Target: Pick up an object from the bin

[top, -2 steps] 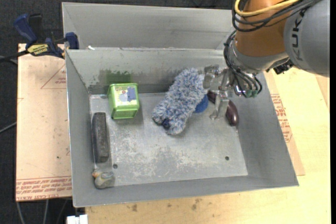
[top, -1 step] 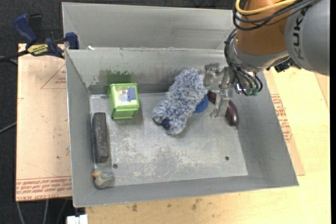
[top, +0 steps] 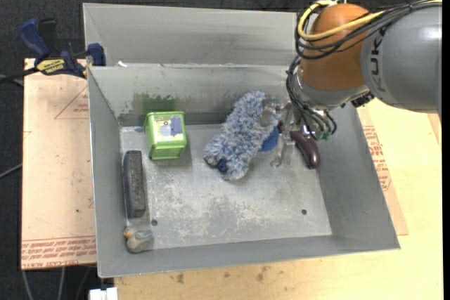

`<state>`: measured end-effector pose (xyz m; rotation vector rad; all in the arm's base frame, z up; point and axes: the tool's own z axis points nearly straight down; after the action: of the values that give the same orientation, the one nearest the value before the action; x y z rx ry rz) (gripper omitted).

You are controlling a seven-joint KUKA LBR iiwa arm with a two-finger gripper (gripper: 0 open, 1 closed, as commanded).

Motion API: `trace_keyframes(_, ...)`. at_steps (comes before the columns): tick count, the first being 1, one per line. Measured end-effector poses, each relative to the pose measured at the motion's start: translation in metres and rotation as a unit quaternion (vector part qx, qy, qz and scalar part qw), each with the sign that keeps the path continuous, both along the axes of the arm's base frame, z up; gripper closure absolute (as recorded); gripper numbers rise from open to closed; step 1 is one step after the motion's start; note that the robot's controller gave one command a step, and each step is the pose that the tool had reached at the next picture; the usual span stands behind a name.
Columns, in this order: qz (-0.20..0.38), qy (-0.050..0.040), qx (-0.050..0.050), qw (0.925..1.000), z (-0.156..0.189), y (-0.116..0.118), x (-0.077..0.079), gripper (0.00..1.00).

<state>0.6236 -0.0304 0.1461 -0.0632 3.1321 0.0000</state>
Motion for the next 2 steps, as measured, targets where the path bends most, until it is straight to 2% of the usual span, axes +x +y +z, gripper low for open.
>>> trace_keyframes(1,-0.057,0.0023,0.0,0.9984,-0.0465,0.023,0.0062,1.0)
trace_keyframes(2,-0.057,0.0023,0.0,0.9984,-0.0465,0.023,0.0062,1.0)
